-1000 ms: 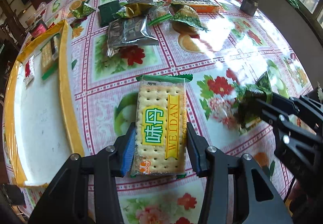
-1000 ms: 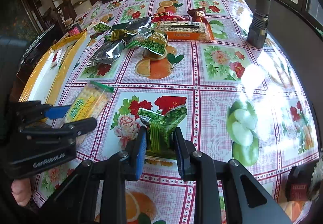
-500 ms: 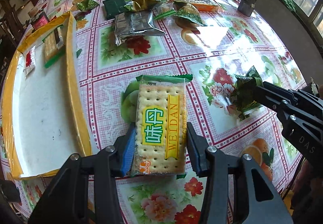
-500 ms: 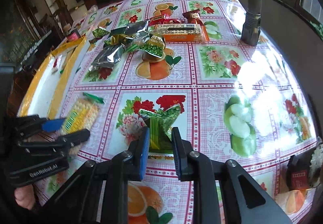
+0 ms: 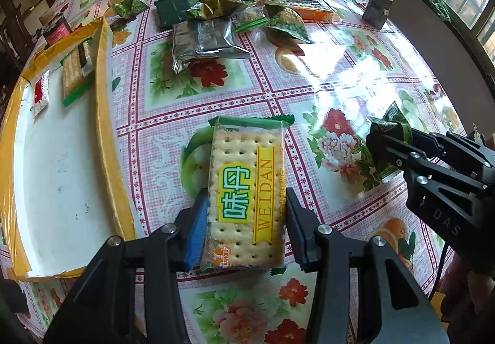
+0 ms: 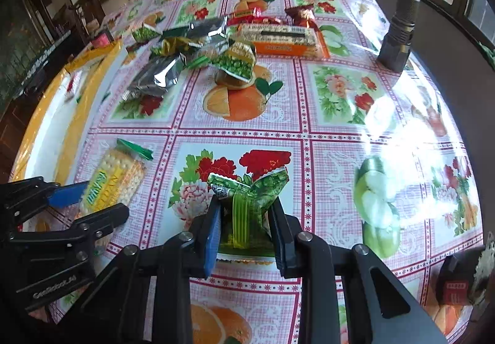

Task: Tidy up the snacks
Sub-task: 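Carry both packs into the tray and release them beside the other snacks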

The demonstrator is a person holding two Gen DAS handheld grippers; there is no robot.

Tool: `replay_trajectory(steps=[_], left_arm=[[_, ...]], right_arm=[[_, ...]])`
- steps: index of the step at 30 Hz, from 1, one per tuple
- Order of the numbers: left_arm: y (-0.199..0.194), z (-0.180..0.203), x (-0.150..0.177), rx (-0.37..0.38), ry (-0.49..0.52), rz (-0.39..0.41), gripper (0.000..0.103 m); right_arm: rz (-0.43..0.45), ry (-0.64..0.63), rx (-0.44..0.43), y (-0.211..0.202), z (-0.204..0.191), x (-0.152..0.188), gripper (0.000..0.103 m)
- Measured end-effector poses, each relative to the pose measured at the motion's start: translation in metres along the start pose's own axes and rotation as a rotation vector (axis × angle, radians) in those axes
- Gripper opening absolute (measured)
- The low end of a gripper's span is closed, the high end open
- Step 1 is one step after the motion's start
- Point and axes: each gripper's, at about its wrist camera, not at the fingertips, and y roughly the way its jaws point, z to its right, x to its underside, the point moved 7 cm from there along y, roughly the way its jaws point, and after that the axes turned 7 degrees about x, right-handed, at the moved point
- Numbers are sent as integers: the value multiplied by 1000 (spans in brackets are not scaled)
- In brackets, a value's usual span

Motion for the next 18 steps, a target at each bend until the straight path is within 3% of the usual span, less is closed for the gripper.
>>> replay_trajectory(steps=[18], left_arm=[[-53, -2, -9, -16, 2, 144, 48]], right_arm=[[101, -71, -63, -44, -41, -17, 29]])
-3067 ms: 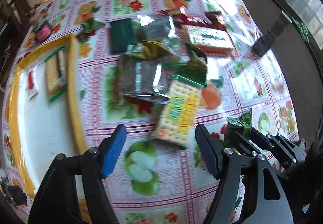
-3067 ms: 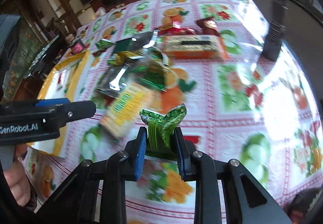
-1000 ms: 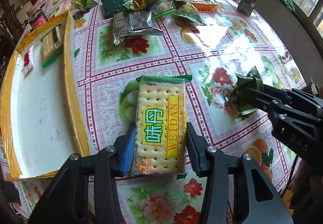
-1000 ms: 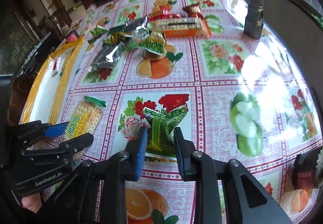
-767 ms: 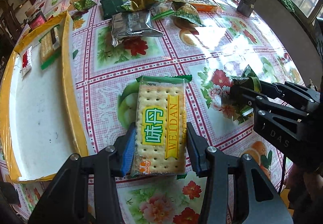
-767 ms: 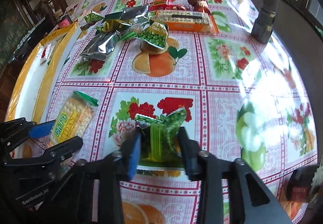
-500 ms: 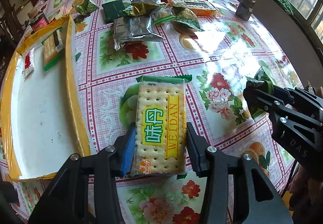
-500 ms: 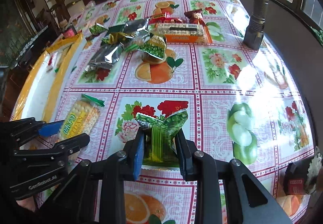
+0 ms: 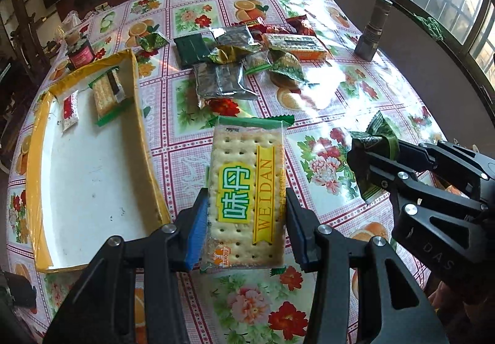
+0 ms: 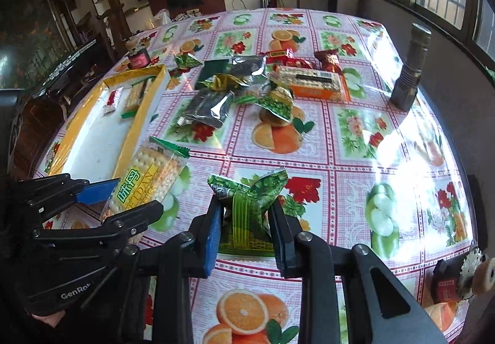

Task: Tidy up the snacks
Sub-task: 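Carry both packs into the tray and release them beside the other snacks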

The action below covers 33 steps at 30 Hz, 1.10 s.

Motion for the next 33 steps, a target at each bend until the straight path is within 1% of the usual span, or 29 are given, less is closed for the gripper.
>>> replay_trajectory(steps=[4, 7, 13, 18, 20, 22, 24, 27, 33], left_arm=[[-15, -14, -11, -5, -29, 39, 48], [-26, -33, -20, -24, -69, 73, 48], [-40, -91, -31, -87, -165, 107, 48], [-47, -148, -37, -166, -245, 117, 48], [-47, -170, -38, -191, -277, 111, 48], [-43, -189, -39, -208, -300, 93, 48], [-35, -211, -40, -241, -331, 70, 48], [-23, -234, -39, -245, -373, 37, 48], [1, -262, -40, -247, -429, -32, 48]], right_arm=[[24, -27, -24, -4, -19, -16, 29], [40, -57, -46, -4, -37, -29, 29], [59, -115, -126, 6, -88, -61, 29], [51, -159, -204, 24, -135, -83, 28], [37, -178, -229, 36, -156, -89, 28], [20, -201, -242, 49, -175, -94, 28], [1, -214, -250, 63, -189, -98, 28], [-32, -219, -260, 85, -205, -103, 28], [-88, -203, -271, 114, -217, -104, 28]])
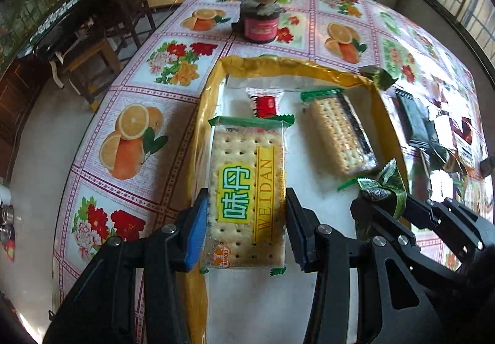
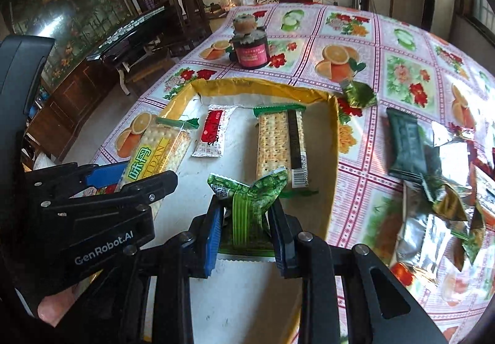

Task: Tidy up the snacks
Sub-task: 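Carry both packs into the tray and release them beside the other snacks, then move the right gripper toward the green pea snack bag on the table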

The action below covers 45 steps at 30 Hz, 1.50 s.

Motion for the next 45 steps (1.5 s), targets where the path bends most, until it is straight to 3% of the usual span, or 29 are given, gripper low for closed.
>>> replay_trajectory(steps=[6, 11, 14, 21, 23, 25, 36, 45], left_arm=[[11, -2, -10, -32, 1, -10, 48], [30, 2, -18, 46, -48, -89, 48], [33, 4, -24, -11, -33, -57, 47], [38, 8, -25, -10, -33, -76, 50], [37, 7, -24, -19, -29, -84, 57], [36, 5, -23, -33, -27, -81, 65], [22, 8, -13, -36, -16, -68, 70], [-5, 16, 4, -59, -7, -15, 78]], right_arm=[[-21, 32, -3, 17, 5, -4, 28], [-44, 45, -4, 27, 6, -7, 28], [-33, -7, 39, 31, -3, -10, 29], [-50, -76, 85, 40, -12, -14, 33], [-55, -68, 78, 40, -11, -13, 37], [-58, -59, 77, 39, -9, -13, 40], [-65, -36, 89, 22, -4, -1, 46], [-28, -27, 69, -18, -1, 16, 52]])
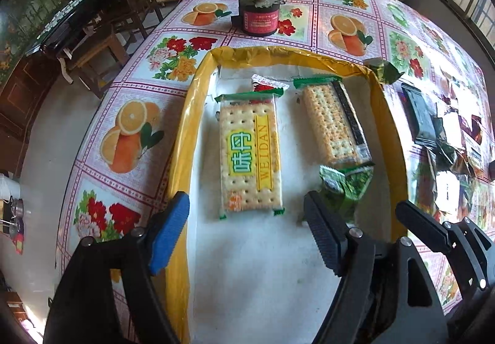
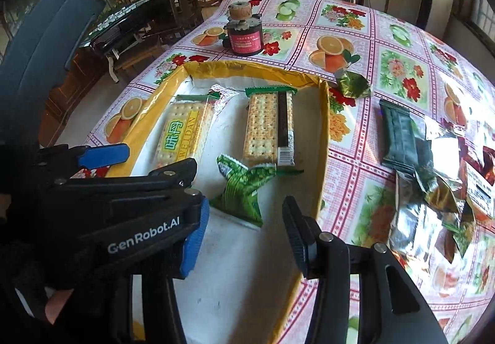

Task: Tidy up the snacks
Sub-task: 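Move the right gripper toward the green pea snack bag on the table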

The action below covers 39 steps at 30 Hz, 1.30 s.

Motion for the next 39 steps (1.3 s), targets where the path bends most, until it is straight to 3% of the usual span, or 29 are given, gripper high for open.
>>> replay_trajectory(steps=[6, 9, 15, 21, 27, 32, 35, 37, 38, 39], left_arm=[[-23, 12, 22, -22, 16, 27, 80], [-34, 24, 34, -13, 27, 42, 82], [-49, 70, 43, 64, 62, 56, 84], [-41, 123, 37, 102, 142, 31, 84], [-31, 142, 22, 111, 149, 11, 84], [-28, 151, 6, 112, 132, 11, 84], [-27, 158, -6, 111, 124, 12, 84], [-24, 166, -10, 113, 125, 5, 84], [-22, 171, -11, 115, 129, -3, 84], [-19, 175, -11, 114, 132, -9, 84]], right_arm=[[30, -1, -10, -34, 14, 28, 57], [49, 36, -18, -54, 40, 48, 58], [81, 241, 56, -84, 143, 81, 58], [74, 426, 84, -79, 228, 88, 58], [37, 490, 67, -43, 256, 67, 58], [-15, 471, 107, -6, 258, 49, 58], [-13, 477, 80, 5, 257, 41, 58], [-8, 455, 90, 7, 256, 41, 47], [-20, 439, 95, 8, 255, 44, 35], [-15, 431, 95, 7, 259, 45, 35]])
